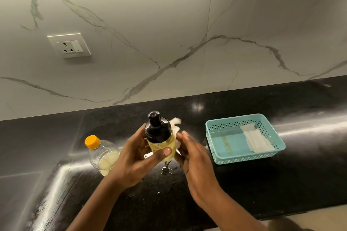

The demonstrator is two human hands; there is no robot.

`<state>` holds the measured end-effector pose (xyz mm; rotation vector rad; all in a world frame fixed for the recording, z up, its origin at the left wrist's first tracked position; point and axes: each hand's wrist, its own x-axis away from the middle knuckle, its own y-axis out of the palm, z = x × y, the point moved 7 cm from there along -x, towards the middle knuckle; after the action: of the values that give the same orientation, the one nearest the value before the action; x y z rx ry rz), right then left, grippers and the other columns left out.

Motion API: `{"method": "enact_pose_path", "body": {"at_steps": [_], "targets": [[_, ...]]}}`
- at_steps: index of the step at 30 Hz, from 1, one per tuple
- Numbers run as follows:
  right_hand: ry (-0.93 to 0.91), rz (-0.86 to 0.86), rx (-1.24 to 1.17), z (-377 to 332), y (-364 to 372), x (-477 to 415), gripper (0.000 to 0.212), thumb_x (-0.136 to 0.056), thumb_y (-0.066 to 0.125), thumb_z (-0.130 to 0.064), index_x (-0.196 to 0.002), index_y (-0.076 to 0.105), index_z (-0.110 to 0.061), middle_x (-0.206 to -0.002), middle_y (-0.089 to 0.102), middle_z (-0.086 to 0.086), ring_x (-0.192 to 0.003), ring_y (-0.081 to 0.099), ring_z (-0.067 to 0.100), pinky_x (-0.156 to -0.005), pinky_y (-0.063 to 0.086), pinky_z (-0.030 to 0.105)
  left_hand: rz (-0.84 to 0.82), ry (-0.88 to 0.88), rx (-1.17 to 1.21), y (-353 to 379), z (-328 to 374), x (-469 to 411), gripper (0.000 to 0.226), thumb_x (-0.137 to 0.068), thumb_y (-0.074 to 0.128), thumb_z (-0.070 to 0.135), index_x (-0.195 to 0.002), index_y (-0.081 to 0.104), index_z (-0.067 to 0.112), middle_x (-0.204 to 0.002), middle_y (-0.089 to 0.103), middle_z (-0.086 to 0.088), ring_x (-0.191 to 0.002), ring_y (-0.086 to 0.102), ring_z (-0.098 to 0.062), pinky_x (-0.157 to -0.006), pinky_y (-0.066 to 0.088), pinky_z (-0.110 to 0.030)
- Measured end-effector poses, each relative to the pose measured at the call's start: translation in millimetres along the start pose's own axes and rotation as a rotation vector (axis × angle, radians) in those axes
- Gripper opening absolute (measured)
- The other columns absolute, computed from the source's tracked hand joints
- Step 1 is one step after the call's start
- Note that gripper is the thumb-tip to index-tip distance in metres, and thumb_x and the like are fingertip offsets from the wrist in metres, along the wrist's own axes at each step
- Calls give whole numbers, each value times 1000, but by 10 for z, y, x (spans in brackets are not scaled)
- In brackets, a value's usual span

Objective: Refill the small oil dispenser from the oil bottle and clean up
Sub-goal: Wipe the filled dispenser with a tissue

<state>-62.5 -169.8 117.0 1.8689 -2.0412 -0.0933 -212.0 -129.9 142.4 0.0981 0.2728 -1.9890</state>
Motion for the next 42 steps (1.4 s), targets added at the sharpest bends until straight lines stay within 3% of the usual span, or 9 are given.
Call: {"method": "enact_pose_path", "body": {"at_steps": [7, 12, 16, 23, 29, 33, 36, 39, 42], "targets": [[254, -138, -219, 77, 15, -58, 39, -108, 54, -39, -124, 76, -12, -127, 74, 19, -114, 70, 28, -100, 58, 41, -117, -6, -10, 172, 11, 41, 58, -95, 75, -3, -145, 59, 21, -137, 70, -14, -128, 69, -36, -106, 59, -51], [496, -335, -391, 247, 169, 70, 70, -102, 55, -61, -140, 65, -3, -138, 66, 27, -120, 69, 32, -106, 57, 42, -166, -30, 23, 134, 5, 36, 62, -95, 74, -5, -149, 56, 19, -138, 69, -18, -130, 67, -39, -109, 55, -61], [484, -266, -454, 318, 152, 91, 65, -99, 61, -54, -140, 65, -4, -132, 71, 25, -118, 74, 33, -94, 64, 39, -189, -64, 102, 68, -25, 34, 61, -96, 72, -1, -152, 56, 17, -146, 65, -21, -136, 64, -43, -112, 51, -64], [416, -235, -691, 237, 206, 78, 50, -103, 65, -31, -144, 60, -2, -139, 66, 27, -129, 65, 40, -100, 60, 45, -212, -67, 128, 111, -6, 34, 57, -99, 72, 3, -149, 59, 25, -145, 67, -16, -135, 65, -36, -109, 57, -46], [485, -386, -819, 278, 315, 171, 61, -101, 70, -46, -143, 63, -2, -139, 63, 27, -99, 74, 27, -82, 64, 31, -254, -47, 109, 91, 158, 25, 66, -97, 72, 3, -140, 63, 52, -142, 70, 11, -131, 68, -13, -102, 58, -29], [383, -263, -888, 212, 288, 113, 52, -103, 64, -38, -137, 67, 1, -140, 64, 29, -106, 77, 33, -85, 66, 35, -137, -4, 141, 56, 119, 2, 52, -96, 74, 12, -144, 65, 31, -145, 69, -6, -135, 66, -29, -105, 59, -40], [298, -178, -827, 145, 254, 86, 48, -105, 59, -33, -137, 64, 2, -136, 67, 29, -123, 71, 35, -98, 61, 41, 153, 17, 52, 105, 61, 26, 42, -91, 83, 9, -131, 70, 12, -122, 78, -12, -112, 77, -27, -90, 63, -36], [253, -122, -655, 175, 230, 82, 44, -108, 54, -34, -137, 65, -2, -133, 70, 26, -127, 69, 35, -104, 57, 45, 315, 37, 35, 174, 27, 86, 41, -83, 86, 7, -122, 72, 10, -108, 80, -12, -96, 79, -29, -80, 65, -39], [180, -66, -375, 165, 135, 53, 35, -109, 53, -31, -132, 70, -11, -126, 76, 15, -124, 71, 30, -108, 56, 47, 291, 58, 67, 103, 22, 80, 43, -84, 88, 5, -123, 70, 5, -109, 80, -16, -101, 79, -33, -86, 66, -41]]}}
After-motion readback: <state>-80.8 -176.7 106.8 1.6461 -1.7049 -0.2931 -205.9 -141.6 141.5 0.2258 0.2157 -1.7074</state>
